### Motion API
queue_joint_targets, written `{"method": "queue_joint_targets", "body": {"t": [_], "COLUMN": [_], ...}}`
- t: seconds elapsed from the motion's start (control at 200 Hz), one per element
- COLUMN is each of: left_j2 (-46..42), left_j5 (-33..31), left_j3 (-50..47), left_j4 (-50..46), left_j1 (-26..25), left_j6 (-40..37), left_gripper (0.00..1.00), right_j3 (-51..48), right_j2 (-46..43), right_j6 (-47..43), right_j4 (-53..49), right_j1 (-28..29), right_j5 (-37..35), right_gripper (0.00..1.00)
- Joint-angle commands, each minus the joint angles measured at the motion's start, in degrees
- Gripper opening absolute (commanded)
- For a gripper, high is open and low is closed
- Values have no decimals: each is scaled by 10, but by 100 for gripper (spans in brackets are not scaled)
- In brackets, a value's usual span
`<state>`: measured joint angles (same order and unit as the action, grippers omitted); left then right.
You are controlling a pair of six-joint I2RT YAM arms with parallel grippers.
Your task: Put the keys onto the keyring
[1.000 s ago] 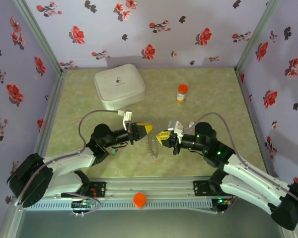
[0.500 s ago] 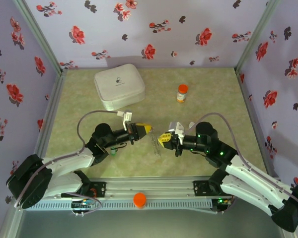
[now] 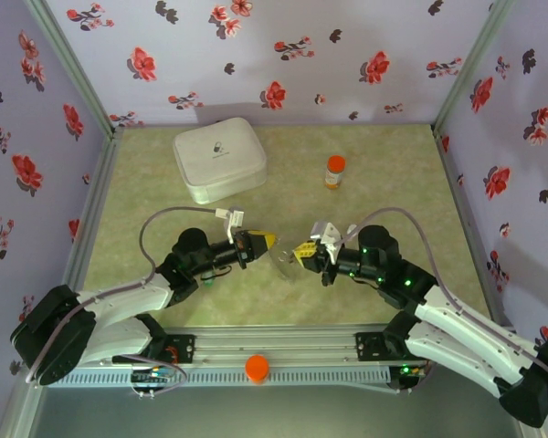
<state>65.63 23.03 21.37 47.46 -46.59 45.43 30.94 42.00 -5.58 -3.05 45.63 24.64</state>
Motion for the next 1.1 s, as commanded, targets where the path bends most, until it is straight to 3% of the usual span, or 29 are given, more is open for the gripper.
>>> {"method": "queue_joint_targets", "body": {"t": [0.0,0.105,0.265,0.58,0.96,1.095], "left_j2": [-10,-13,-22,-45,-70,-71], "left_j5": [-2,-7,-17,-67,-117,-133], "left_j3": [0,-3,-7,-26,-25,-23], "left_j4": [10,11,16,32,-15,-27], "left_j1": [3,2,2,2,2,2], "left_j6": [-18,-23,-42,-70,-81,-80], "left_gripper": [0,0,0,0,0,0], "right_j3": [18,21,47,59,78,83], "right_j2": [24,43,101,233,371,371], "right_j6": [8,34,90,288,340,341], "right_j4": [-12,-12,-113,-178,-165,-167], "right_j1": [2,2,2,-2,-24,-36], "right_j5": [1,-54,-163,-166,-148,-140], "right_gripper": [0,0,0,0,0,27]}}
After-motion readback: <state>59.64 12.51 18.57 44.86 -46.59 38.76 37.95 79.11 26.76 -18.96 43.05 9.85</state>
